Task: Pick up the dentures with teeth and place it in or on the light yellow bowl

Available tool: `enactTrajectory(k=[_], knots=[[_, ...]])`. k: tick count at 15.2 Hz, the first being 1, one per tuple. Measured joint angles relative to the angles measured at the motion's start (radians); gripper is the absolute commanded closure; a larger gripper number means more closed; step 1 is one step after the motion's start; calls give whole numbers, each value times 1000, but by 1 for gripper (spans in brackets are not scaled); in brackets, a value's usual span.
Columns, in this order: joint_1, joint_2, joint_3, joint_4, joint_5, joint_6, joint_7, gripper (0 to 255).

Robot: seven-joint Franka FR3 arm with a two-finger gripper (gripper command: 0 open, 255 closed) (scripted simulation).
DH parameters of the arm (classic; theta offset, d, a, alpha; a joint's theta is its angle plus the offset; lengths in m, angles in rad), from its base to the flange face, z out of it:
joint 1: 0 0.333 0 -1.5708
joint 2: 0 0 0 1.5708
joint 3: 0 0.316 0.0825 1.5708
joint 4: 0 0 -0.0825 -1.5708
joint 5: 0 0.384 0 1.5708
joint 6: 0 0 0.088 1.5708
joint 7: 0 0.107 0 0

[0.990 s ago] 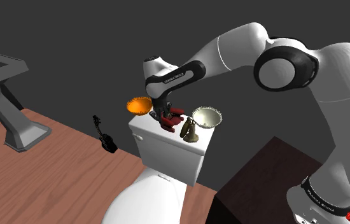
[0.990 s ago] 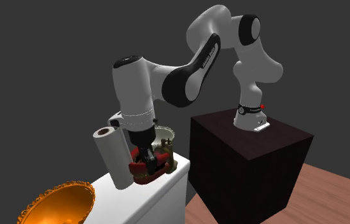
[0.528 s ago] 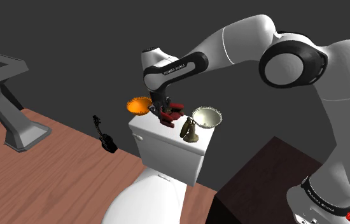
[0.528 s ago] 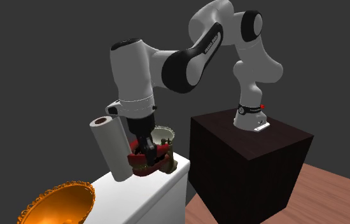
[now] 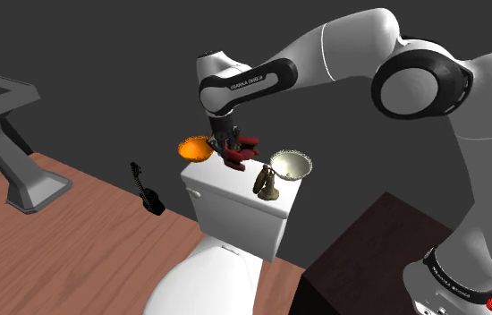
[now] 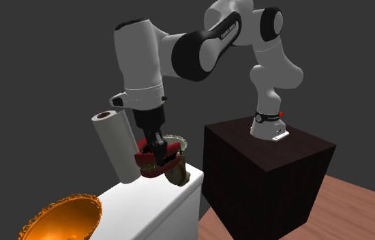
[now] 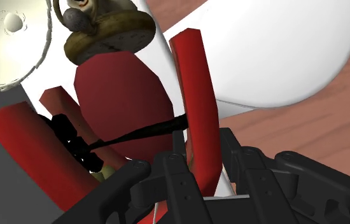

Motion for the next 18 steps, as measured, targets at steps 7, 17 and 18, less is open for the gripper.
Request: enactTrajectory(k=[7,17,18], knots=[[-41,-118,-3,-132,11,14,-38,255],[-181,-405,-45,-545,40,143,-212,255],[-195,-431,-52,-575,43,147,-233,255]])
